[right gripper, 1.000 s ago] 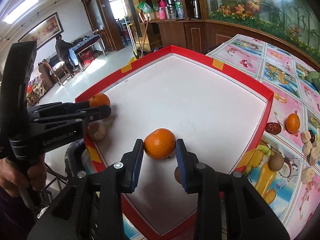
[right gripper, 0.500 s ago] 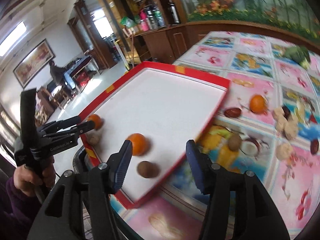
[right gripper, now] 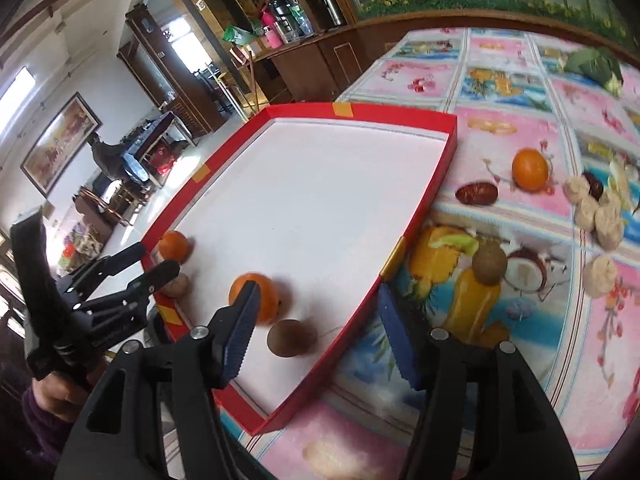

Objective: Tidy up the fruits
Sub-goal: 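Return to the table and grasp a red date with the right gripper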

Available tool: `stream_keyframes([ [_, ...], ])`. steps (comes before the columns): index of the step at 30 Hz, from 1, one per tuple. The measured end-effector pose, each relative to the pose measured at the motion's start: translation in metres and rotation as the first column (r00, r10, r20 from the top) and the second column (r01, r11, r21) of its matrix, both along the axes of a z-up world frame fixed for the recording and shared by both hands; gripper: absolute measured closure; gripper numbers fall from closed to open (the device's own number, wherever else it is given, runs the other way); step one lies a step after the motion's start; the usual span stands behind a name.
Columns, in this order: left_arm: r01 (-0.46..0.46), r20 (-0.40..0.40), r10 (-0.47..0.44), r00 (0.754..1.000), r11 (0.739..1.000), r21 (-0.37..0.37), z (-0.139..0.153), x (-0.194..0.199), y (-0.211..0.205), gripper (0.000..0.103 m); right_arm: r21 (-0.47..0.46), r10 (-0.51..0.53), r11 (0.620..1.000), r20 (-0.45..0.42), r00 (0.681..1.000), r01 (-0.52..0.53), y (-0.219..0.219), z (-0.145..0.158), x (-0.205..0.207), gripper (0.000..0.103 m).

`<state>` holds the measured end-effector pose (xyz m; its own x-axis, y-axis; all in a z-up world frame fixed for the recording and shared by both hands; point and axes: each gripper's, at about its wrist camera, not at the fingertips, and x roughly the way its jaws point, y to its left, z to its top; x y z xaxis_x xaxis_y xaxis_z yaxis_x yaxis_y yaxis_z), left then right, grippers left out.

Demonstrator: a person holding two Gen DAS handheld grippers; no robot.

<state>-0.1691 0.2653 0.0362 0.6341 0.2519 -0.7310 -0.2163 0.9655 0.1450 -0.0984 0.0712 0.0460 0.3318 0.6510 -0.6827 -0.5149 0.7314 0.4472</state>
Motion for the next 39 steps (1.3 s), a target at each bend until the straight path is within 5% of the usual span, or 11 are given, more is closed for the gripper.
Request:
stream_keyframes([
  [12, -0.025, -0.001, 0.025, 1.0, 0.998, -0.054, 0.007, -0.003, 0.008, 0.034, 0.032, 0.032, 0.999, 0.003, 0.999, -0.032, 0.005, -0.002, 0.009, 0.033],
  [21, 0.092, 0.166, -0.087, 0.982, 0.996, -0.02, 0.059, -0.004, -0.041, 0.034, 0.138, -0.192, 0.974, 0.089, 0.977, 0.179, -0.13, 0.022, 0.032, 0.033],
  [31, 0.407, 0.109, -0.399, 0.91, 0.911, -0.064, 0.041, 0.031, -0.172, 0.034, 0.061, -0.424, 0.905, 0.033, 0.905, 0.422, -0.246, -0.004, 0.057, 0.035],
  [39, 0.48, 0.068, -0.475, 0.877, 0.866, -0.141, 0.018, 0.061, -0.23, 0.034, -0.049, -0.385, 0.921, 0.025, 0.923, 0.385, -0.253, -0.02, 0.065, 0.053],
])
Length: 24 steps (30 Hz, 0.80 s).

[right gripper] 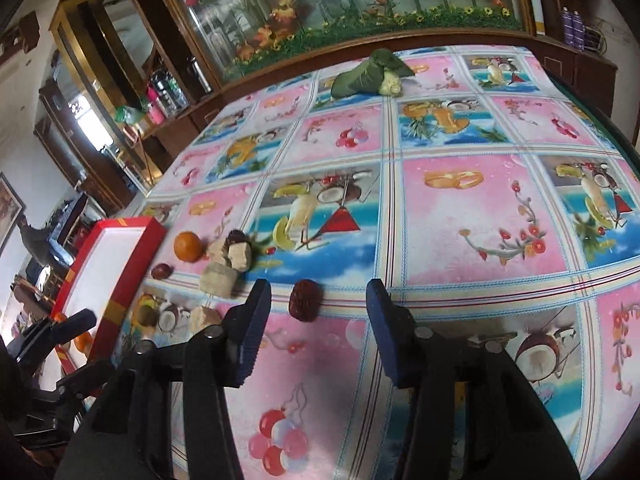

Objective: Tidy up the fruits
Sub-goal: 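Return to the table and grasp a red date with the right gripper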

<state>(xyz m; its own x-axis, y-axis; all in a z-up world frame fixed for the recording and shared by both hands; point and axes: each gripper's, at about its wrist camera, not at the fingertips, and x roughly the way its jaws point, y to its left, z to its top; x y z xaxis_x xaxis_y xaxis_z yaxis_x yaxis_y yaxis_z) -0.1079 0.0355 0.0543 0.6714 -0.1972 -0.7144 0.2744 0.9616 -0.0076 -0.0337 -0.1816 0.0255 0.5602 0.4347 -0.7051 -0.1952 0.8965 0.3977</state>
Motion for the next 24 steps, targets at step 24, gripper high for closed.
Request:
stream_keyframes([
  [24, 0.024, -0.047, -0.024, 0.999, 1.0, -0.005, -0.004, 0.048, -0.026, 0.048, -0.149, 0.06, 0.987, 0.026, 0.998, -0.056, 0.022, -0.008, 0.008, 0.082],
])
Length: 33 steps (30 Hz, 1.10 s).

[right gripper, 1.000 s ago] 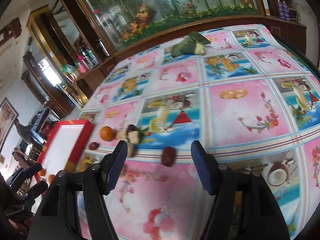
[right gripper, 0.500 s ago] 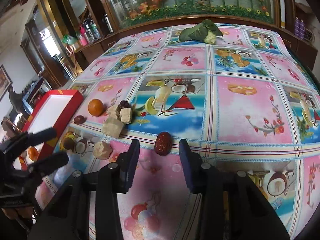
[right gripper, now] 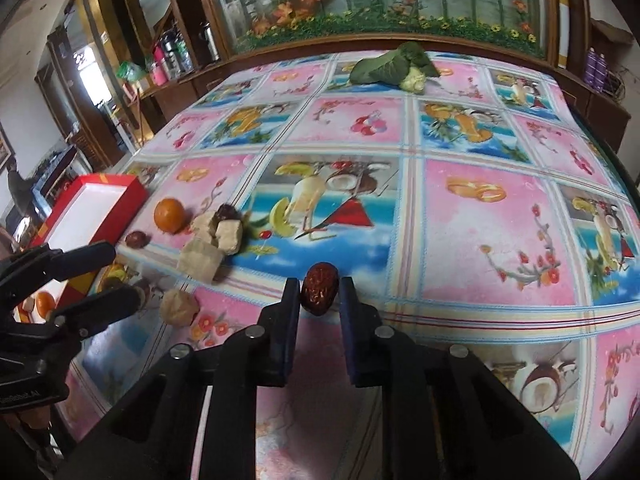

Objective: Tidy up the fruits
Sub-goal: 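Return to the table and grasp a red date with the right gripper, then grasp a pale cylindrical piece with the left gripper while the right gripper holds the date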

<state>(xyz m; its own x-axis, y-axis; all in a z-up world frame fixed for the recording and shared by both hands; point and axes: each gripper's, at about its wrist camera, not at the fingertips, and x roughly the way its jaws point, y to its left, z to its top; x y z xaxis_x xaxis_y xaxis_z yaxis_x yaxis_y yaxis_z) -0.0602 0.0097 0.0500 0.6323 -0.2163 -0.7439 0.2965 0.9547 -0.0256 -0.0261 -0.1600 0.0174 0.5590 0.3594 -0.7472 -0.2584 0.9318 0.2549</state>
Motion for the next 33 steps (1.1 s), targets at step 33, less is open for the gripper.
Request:
stream_keyframes([
  [33, 0.064, -0.035, -0.06, 0.998, 0.992, 0.107, -0.027, 0.033, -0.045, 0.073, 0.088, -0.112, 0.99, -0.003, 0.994, 0.112, -0.03, 0.012, 0.003, 0.081],
])
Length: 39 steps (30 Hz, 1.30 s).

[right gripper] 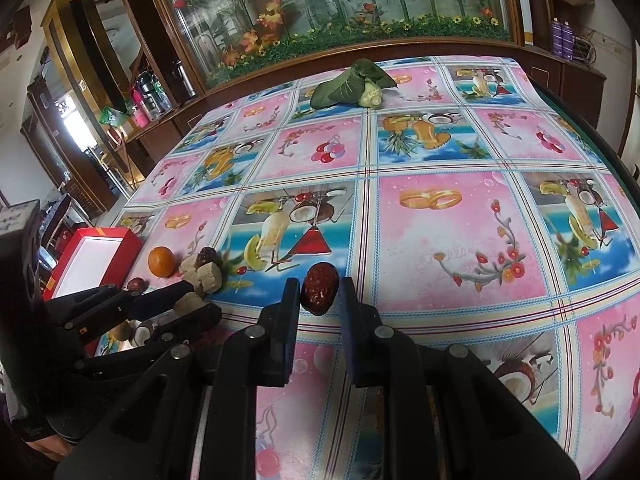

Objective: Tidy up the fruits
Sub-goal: 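Grasp a pale cylindrical piece with the left gripper while the right gripper holds the date, then carry both items over the red tray and open the left gripper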

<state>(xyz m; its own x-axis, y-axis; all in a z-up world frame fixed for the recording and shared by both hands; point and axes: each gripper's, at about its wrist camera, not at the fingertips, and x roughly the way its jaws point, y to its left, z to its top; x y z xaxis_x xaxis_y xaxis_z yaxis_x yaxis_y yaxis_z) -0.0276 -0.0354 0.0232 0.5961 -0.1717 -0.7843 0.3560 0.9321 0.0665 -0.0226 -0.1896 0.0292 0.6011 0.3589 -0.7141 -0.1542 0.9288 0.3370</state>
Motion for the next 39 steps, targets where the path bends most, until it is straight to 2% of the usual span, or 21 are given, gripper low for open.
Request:
stream_keyframes([
  [5, -0.022, 0.0, 0.022, 1.0, 0.999, -0.037, 0.004, -0.003, 0.007, 0.073, -0.003, -0.005, 1.0, 0.003, 1.0, 0.005, 0.0, 0.0, -0.001, 0.082],
  [13, -0.055, 0.107, 0.063, 0.992, 0.996, -0.075, 0.04, -0.037, 0.031, 0.073, -0.002, -0.017, 1.0, 0.039, 0.999, 0.017, -0.002, 0.001, -0.002, 0.082],
  [20, -0.133, 0.181, 0.152, 0.972, 0.985, -0.113, 0.062, -0.076, 0.075, 0.073, -0.028, -0.036, 0.999, 0.079, 0.996, 0.039, -0.002, 0.003, -0.005, 0.082],
  [26, -0.228, 0.191, 0.248, 0.95, 0.966, -0.124, 0.064, -0.092, 0.115, 0.074, -0.055, -0.046, 0.997, 0.133, 0.99, 0.054, 0.003, 0.008, -0.01, 0.082],
  [30, -0.268, 0.198, 0.293, 0.936, 0.953, -0.141, 0.063, -0.097, 0.135, 0.074, -0.085, -0.049, 0.994, 0.2, 0.979, 0.067, 0.015, 0.017, -0.019, 0.082],
  [34, -0.3, 0.195, 0.329, 0.924, 0.94, -0.162, 0.061, -0.098, 0.154, 0.074, 0.0, -0.01, 1.0, 0.221, 0.975, 0.01, 0.042, 0.028, -0.03, 0.082],
  [39, -0.347, 0.181, 0.376, 0.909, 0.921, -0.175, 0.056, -0.103, 0.18, 0.074, 0.034, 0.148, 0.987, 0.224, 0.963, -0.159, 0.117, 0.034, -0.044, 0.081],
])
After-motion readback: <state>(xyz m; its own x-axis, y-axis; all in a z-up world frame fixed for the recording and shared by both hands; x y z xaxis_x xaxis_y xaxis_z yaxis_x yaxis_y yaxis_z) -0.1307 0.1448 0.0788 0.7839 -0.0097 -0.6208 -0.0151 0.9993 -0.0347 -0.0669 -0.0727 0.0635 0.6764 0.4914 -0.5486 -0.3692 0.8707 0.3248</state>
